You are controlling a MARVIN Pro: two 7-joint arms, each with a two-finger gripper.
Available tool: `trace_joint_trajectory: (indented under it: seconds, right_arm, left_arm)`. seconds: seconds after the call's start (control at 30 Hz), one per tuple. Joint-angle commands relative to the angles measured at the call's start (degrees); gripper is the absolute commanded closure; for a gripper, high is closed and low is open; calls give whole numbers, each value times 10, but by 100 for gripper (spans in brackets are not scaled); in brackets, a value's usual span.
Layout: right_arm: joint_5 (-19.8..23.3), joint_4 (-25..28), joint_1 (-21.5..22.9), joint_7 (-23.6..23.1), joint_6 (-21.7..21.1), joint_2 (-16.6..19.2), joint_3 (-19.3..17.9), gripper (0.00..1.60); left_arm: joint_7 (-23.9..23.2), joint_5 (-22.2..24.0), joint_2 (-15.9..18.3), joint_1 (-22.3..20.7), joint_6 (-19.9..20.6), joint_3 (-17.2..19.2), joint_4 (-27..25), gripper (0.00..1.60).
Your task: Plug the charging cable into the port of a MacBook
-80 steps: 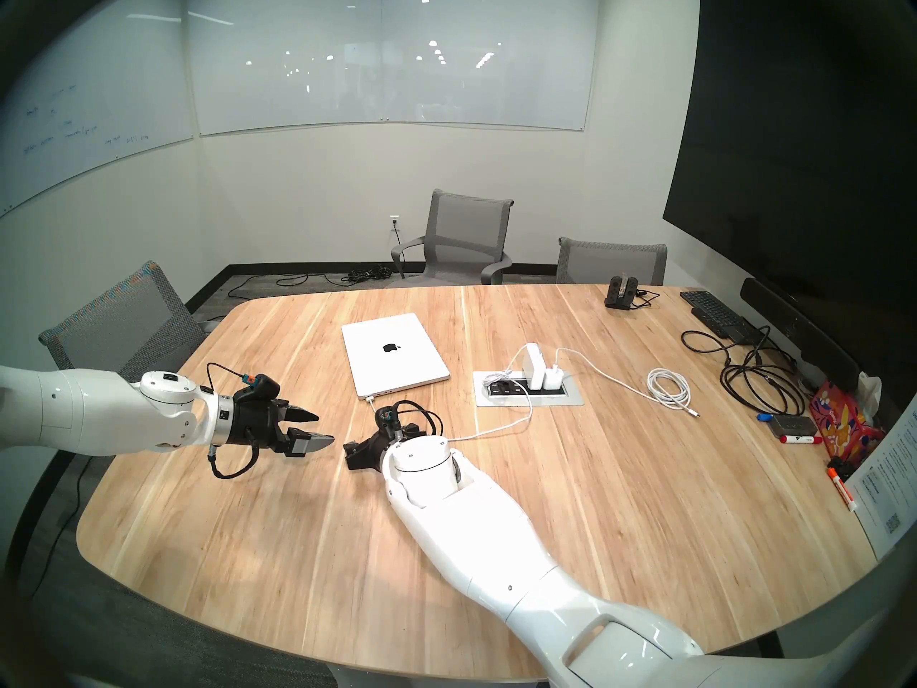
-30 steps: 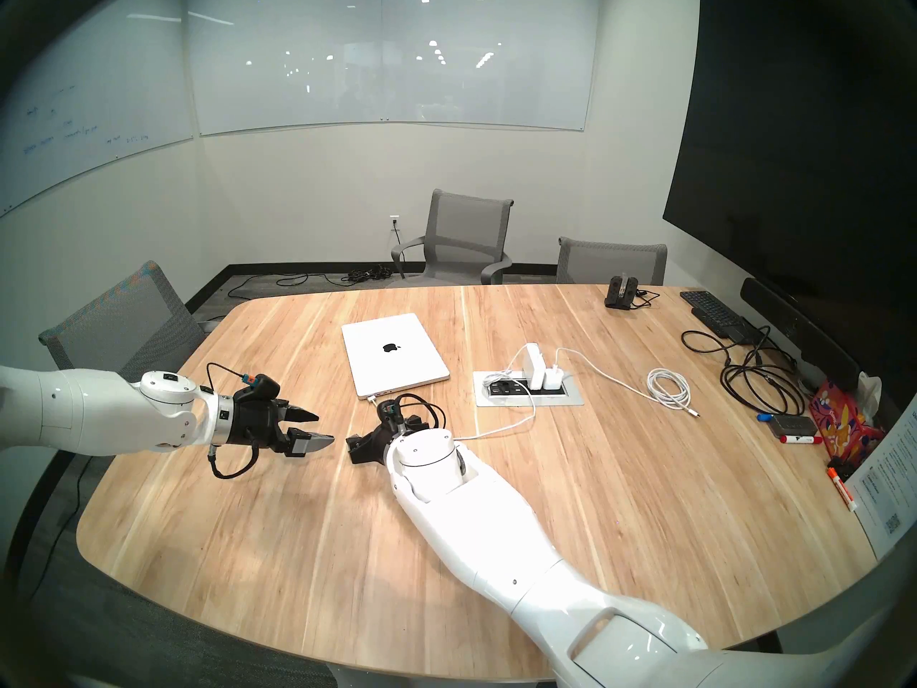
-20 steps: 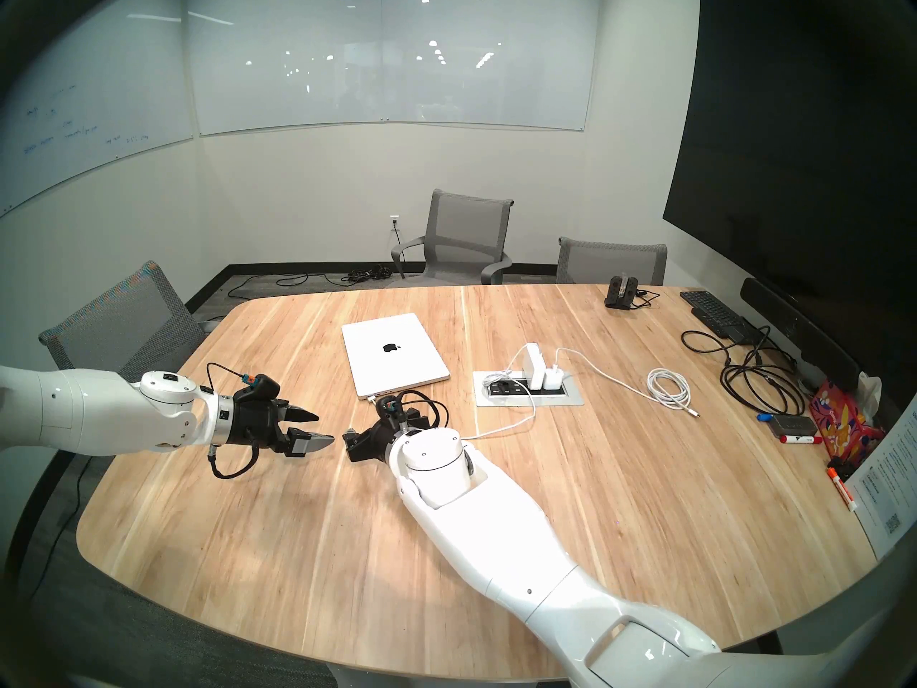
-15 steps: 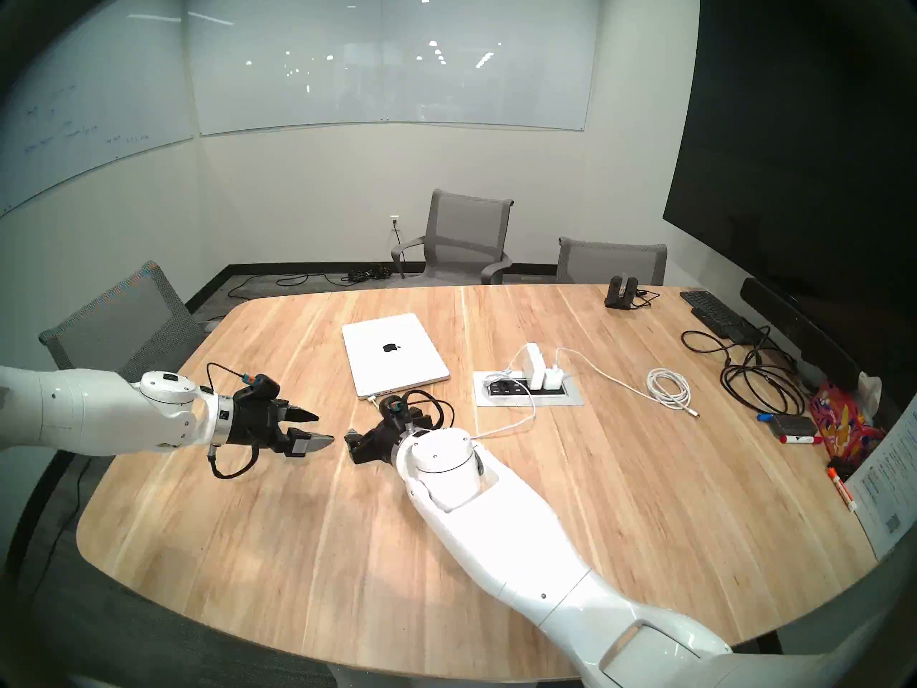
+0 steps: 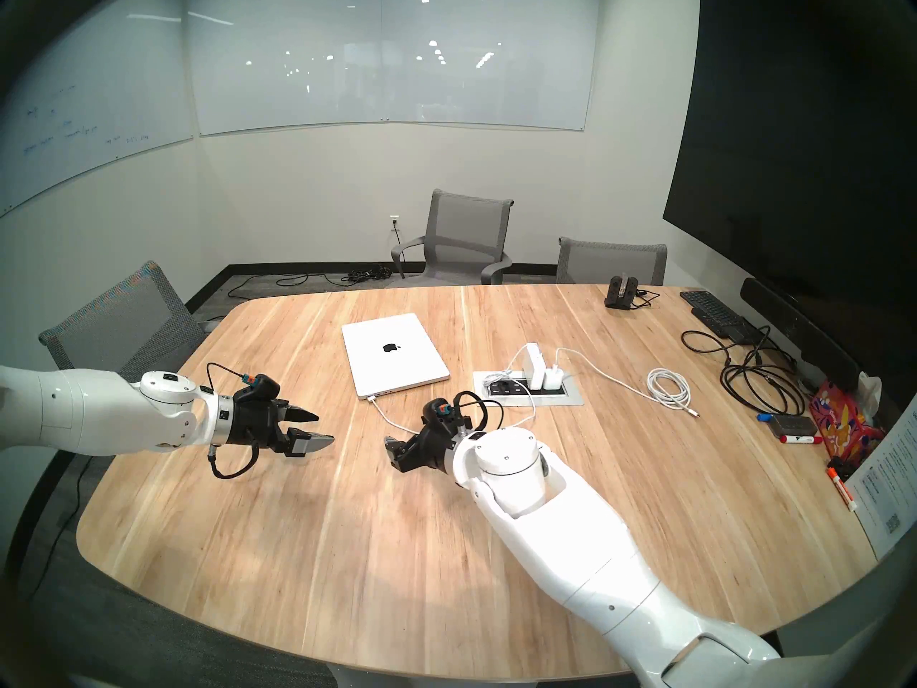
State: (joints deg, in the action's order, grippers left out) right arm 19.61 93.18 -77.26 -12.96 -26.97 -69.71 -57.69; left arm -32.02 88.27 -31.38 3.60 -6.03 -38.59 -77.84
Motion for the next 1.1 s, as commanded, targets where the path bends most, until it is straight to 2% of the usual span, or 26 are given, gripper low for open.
trace_joint_trajectory:
  seconds: [0.0,0.07,0.2,0.27,0.3,0.33,0.43,0.47,0.5,0.57,0.63,0.67,0.7,0.73,0.9,0.93,0.97,1.0,1.07]
  right_arm:
    - [4,68,-48,-70,7,68,-46,0]
    - [7,70,-53,-74,10,70,-51,0]
    - [22,107,-69,-126,19,111,-50,0]
    - [52,102,-64,-137,21,113,-49,0]
    - [37,87,-46,-165,14,104,-36,0]
    - [37,87,-46,-165,14,104,-36,0]
    - [21,59,-24,-156,9,72,-14,0]
    - [9,39,-9,-142,9,44,2,0]
    - [7,29,-2,-134,9,32,7,0]
    - [10,11,13,-120,14,28,22,0]
    - [1,-17,33,-118,12,8,28,0]
    - [2,-16,28,-110,18,12,28,0]
    - [-7,-40,45,-112,13,-10,30,0]
    - [-4,-28,35,-103,21,3,33,0]
    - [-14,-78,70,-95,20,-41,40,0]
    - [-8,-66,63,-88,27,-28,43,0]
    - [-14,-88,76,-91,27,-49,41,0]
    - [-12,-88,79,-87,29,-45,46,0]
    - [-20,-106,88,-82,33,-60,46,0]
  left_arm:
    - [1,1,-1,-9,-2,7,1,0]
    - [1,1,-1,-10,-2,7,1,0]
    - [1,1,-1,-10,-2,7,1,0]
    - [1,0,-1,-10,-2,7,1,0]
    - [1,0,-1,-10,-1,7,1,0]
    - [1,0,-1,-10,-1,7,1,0]
    - [1,0,-1,-10,-1,7,1,0]
    - [1,0,-1,-10,-2,7,1,0]
    - [1,0,-1,-10,-2,7,1,0]
    - [1,0,-1,-10,-2,7,1,0]
    - [1,1,-1,-10,-2,7,1,0]
    - [1,1,-1,-10,-2,7,1,0]
    - [1,1,-1,-10,-2,7,1,0]
    - [1,1,-1,-10,-2,7,1,0]
    - [1,1,-1,-10,-2,7,1,0]
    - [1,1,-1,-10,-2,7,1,0]
    - [1,1,-1,-10,-2,7,1,0]
    - [1,1,-1,-10,-2,7,1,0]
    - [1,1,-1,-10,-2,7,1,0]
